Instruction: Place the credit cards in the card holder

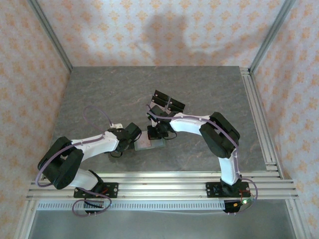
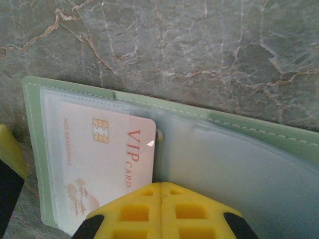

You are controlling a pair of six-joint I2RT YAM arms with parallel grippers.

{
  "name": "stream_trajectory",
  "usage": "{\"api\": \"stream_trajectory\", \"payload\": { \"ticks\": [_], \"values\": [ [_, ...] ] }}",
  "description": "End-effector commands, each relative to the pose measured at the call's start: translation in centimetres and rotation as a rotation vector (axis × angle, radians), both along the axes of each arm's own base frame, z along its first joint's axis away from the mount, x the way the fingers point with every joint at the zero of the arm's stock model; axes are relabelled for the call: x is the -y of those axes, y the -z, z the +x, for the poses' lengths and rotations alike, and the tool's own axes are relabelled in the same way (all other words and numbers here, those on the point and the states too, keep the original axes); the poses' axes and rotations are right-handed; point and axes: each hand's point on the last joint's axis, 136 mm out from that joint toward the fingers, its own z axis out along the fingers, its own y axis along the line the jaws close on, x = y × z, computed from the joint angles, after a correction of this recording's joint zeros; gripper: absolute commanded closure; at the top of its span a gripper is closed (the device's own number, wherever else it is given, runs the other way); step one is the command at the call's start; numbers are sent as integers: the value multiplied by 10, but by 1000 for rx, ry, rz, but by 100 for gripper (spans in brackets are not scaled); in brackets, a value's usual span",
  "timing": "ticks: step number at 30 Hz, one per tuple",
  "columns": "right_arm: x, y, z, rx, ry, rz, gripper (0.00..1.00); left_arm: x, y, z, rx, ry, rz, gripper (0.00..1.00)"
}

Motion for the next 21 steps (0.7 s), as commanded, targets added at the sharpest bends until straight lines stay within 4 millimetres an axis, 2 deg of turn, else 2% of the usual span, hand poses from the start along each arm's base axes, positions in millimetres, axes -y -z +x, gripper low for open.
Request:
{"api": "stream_trajectory", "payload": {
  "ticks": [1, 21],
  "values": [
    [7, 5, -5, 5, -12, -31, 100, -4, 5, -3, -5, -16, 14, 0],
    [-23, 1, -18, -90, -110, 38, 100, 2, 12, -3, -19, -5, 6, 0]
  ]
}}
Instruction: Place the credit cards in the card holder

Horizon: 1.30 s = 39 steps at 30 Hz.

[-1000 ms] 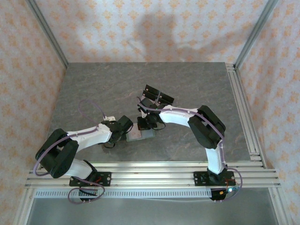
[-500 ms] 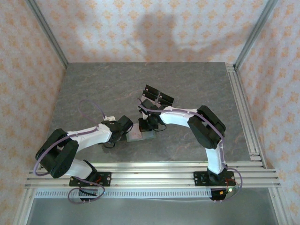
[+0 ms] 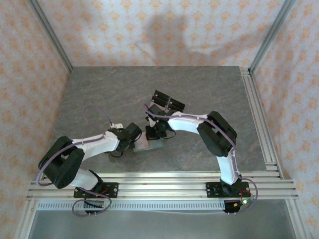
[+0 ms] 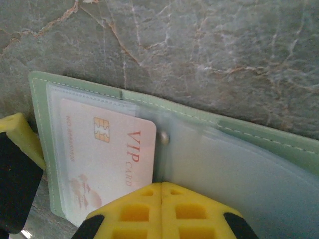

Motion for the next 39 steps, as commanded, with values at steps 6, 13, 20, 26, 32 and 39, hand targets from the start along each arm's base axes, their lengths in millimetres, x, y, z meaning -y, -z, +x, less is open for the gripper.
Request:
{"api": "stream_trajectory", "payload": {
  "ticks": [6, 13, 20, 26, 32, 39],
  "values": [
    [-17, 1, -14, -35, -82, 7, 100, 2, 11, -4, -20, -4, 5, 0],
    [-21, -2, -16, -44, -113, 17, 100, 4, 12, -3, -20, -1, 3, 0],
    [-5, -7, -6, 24, -57, -15, 80, 8, 14, 1, -22, 4, -1, 0],
    [23, -3, 4, 36, 37, -19, 74, 14, 8, 8, -7, 18, -9, 0],
    [50, 11, 9, 35, 76, -83, 76, 19, 2, 14, 6, 25, -13, 0],
    [67, 6, 11, 45, 98, -104, 77, 23, -6, 19, 26, 39, -27, 0]
  ]
}}
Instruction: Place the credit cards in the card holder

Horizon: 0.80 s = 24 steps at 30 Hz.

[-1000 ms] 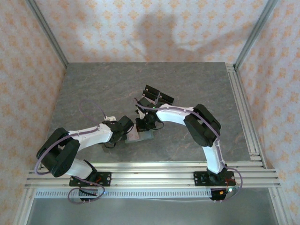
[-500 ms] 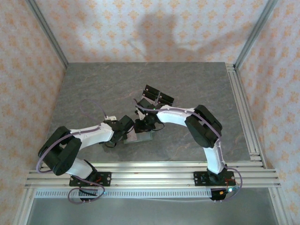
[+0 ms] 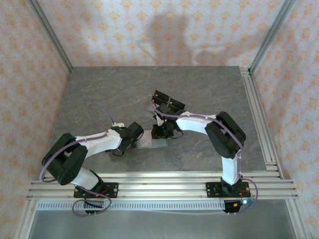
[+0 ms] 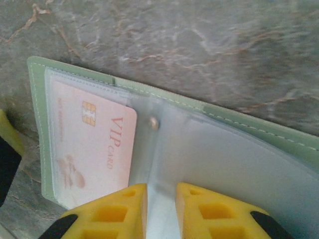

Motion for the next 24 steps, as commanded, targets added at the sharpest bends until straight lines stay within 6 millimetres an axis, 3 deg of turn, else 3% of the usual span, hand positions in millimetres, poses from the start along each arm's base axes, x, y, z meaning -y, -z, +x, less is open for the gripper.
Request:
{"api": "stream_trajectory", "payload": {
  "ticks": [1, 5, 10, 12, 18, 24],
  "values": [
    [23, 3, 0, 10, 29, -81, 77, 20, -6, 17, 53, 25, -58, 0],
    [16, -19, 2, 31, 20, -35, 69, 24, -7, 19, 60, 35, -72, 0],
    [4, -42, 3, 56, -6, -5, 68, 29, -8, 23, 67, 46, -86, 0],
    [0, -44, 2, 59, -16, -6, 72, 31, -8, 24, 66, 51, -89, 0],
    [-3, -30, 2, 42, -13, -28, 98, 37, -7, 27, 66, 61, -96, 0],
    [-4, -19, 4, 34, -6, -41, 100, 38, -6, 28, 66, 61, -94, 0]
  ]
}}
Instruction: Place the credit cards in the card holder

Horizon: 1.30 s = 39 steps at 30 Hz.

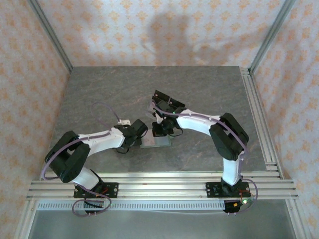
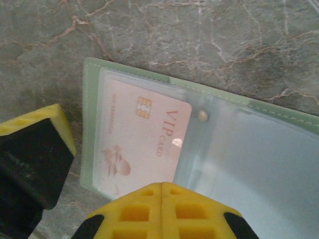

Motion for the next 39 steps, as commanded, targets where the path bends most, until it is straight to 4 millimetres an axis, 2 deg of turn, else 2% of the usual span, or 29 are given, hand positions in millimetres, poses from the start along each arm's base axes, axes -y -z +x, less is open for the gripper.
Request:
{"api": "stream_trajectory", "payload": {
  "ticks": [1, 16, 26, 34, 39],
  "values": [
    [0, 6, 5, 8, 12, -29, 100, 6, -3, 6, 17, 6, -6, 0],
    [-6, 22, 4, -18, 8, -41, 100, 6, 4, 4, 4, 6, -4, 0],
    [-17, 19, 1, -16, -12, -26, 100, 5, 7, 2, 0, 7, -4, 0],
    [-33, 16, -4, -27, -46, 7, 100, 5, 9, 1, -3, 5, -6, 0],
    [-30, 20, -5, -28, -44, -5, 100, 4, 7, 0, -1, 7, -5, 0]
  ]
}}
